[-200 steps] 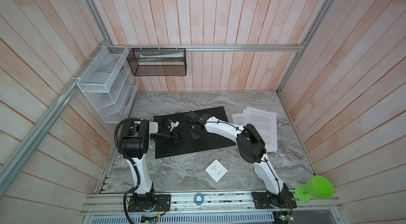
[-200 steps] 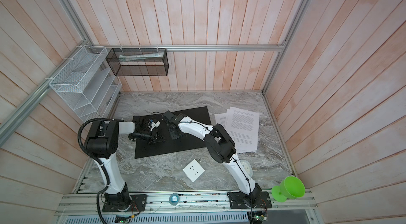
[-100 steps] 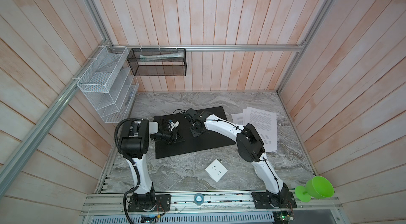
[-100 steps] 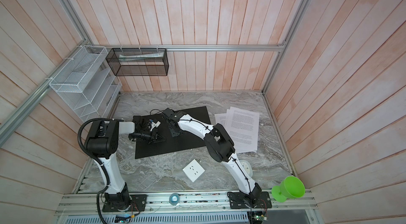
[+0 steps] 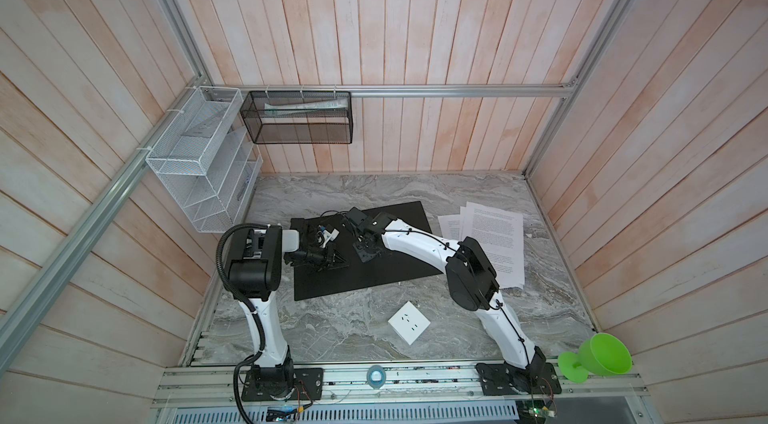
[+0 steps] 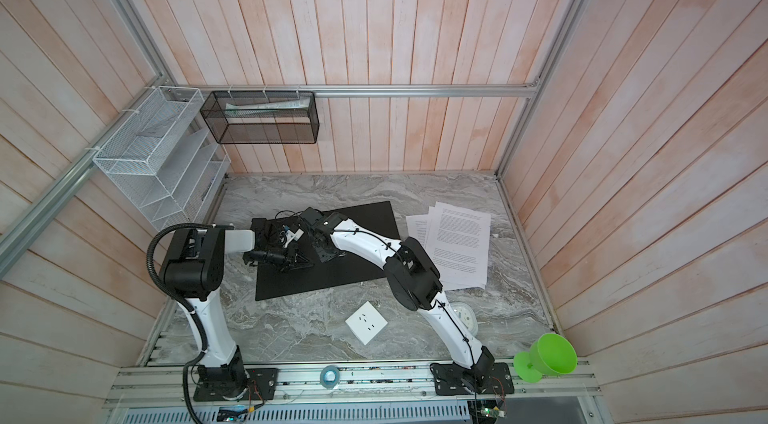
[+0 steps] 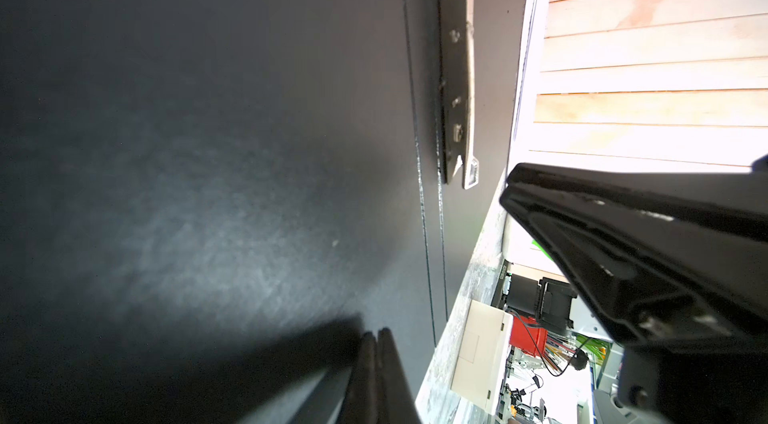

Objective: Put the files into the folder

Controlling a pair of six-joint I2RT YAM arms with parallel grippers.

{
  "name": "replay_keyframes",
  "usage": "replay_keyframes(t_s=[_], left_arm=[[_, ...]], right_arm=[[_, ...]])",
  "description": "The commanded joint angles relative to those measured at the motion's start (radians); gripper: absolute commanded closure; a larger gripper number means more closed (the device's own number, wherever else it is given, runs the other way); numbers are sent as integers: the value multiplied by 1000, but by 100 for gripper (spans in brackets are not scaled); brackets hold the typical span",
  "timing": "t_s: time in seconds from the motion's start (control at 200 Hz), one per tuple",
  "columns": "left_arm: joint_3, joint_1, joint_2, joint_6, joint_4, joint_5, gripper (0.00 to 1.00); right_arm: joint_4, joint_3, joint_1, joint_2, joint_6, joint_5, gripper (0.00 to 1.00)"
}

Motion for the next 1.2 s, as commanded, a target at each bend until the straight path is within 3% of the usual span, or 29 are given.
replay_keyframes(t_s=[0.0, 0.81, 1.196], left_arm=[[16, -2, 19, 29, -27, -76, 100], [21, 0, 30, 26, -26, -73, 100], [21, 0, 27, 28, -31, -75, 100]], right_arm=[[-25, 27, 0, 33, -13, -4, 92], [-55, 26, -15, 75, -3, 28, 92], [-37, -57, -35, 87, 26, -2, 92]])
